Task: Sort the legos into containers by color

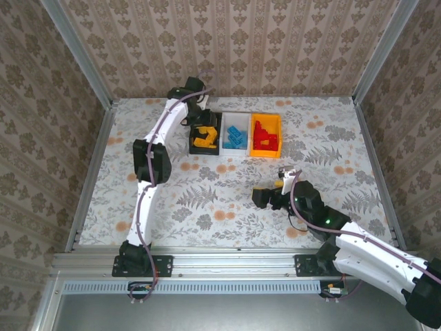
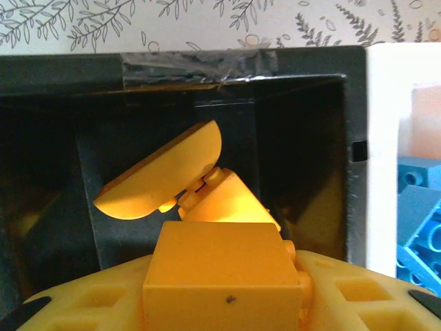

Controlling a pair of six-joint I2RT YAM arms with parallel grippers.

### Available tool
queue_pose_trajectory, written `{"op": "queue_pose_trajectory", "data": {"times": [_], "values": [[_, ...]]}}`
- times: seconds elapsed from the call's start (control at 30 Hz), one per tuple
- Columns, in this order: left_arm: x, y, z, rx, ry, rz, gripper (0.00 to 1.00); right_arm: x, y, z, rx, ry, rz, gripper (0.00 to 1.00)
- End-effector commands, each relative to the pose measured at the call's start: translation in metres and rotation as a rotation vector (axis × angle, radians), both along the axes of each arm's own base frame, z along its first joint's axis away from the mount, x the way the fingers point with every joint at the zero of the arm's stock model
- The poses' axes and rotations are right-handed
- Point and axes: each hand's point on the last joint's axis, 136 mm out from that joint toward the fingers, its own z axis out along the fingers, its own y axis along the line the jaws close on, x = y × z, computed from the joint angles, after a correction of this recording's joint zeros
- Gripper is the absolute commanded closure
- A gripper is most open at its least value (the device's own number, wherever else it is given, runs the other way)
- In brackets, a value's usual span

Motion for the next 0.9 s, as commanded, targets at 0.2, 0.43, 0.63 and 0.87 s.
{"op": "queue_pose_trajectory", "data": {"times": [0.2,0.43,0.63,0.87], "values": [[0.0062,-0.0061,-0.0046,-0.006,-0.019,-0.02,0.47,0.0036,-0.0054,-0.0032,-0.01,-0.013,-0.03,0.0],[0.0062,-0.0062,-0.0066,-0.004,-0.018,-0.024,0.41,0.0041,-0.0055,-0.0043,-0.002,-0.003,-0.038,0.0],[0.0047,-0.0071,-0.004,-0.007,-0.017,-0.026,0.36,0.0031,-0.005,-0.0053,0.01,0.009,-0.039,0.0],[-0.0016,-0.0092,0.0017,-0.001,-0.015,-0.038,0.35,0.0017,-0.0059,-0.005,0.018,0.008,-0.04,0.0]]}}
